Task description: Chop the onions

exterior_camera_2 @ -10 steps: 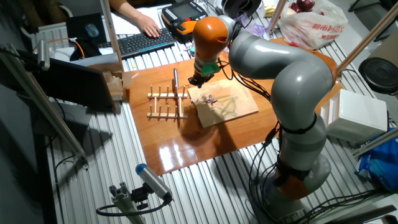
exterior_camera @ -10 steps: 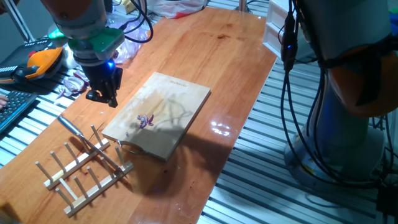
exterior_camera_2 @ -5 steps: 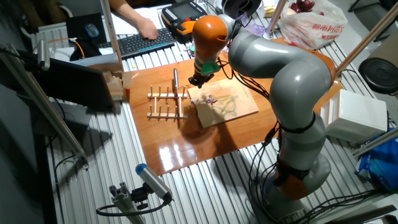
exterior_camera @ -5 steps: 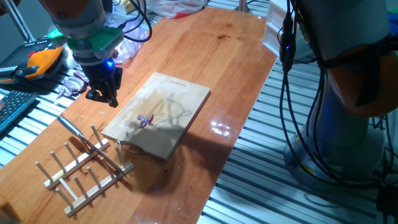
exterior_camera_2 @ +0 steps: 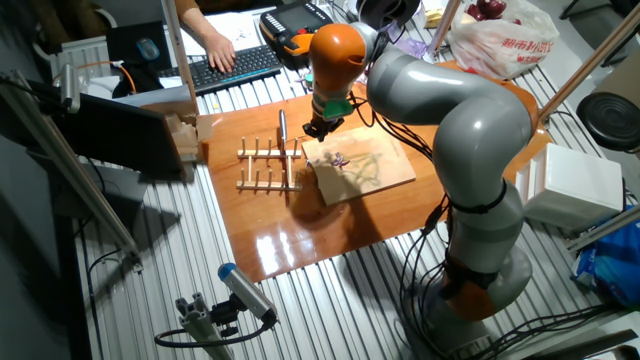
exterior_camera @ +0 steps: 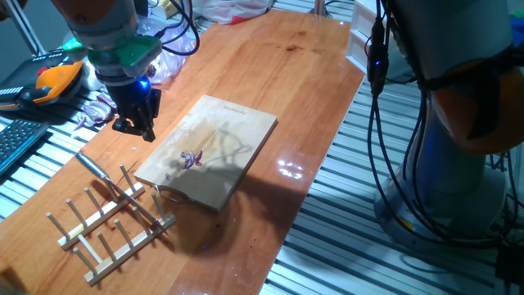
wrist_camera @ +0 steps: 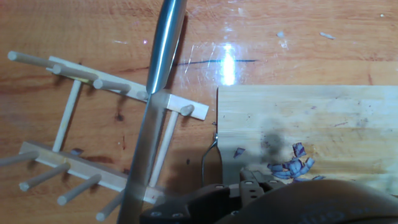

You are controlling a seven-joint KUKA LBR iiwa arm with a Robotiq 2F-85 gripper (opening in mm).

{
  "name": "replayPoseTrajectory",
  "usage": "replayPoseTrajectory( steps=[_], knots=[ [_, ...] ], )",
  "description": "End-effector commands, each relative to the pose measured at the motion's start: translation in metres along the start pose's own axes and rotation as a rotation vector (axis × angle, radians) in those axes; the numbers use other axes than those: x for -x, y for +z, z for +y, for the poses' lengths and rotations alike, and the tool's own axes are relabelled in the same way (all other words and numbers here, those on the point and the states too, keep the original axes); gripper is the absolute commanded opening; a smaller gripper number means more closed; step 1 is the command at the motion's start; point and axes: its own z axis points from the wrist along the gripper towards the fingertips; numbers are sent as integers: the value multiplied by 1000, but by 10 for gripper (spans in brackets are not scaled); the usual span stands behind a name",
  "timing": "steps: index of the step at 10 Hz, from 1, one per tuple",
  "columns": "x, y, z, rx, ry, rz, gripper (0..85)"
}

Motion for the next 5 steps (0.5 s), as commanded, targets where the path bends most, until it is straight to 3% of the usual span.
replayPoseTrajectory(
  steps=[1,5],
  knots=[
    [0,0,0,1,-2,0,0],
    [0,-1,1,7,-2,0,0]
  ],
)
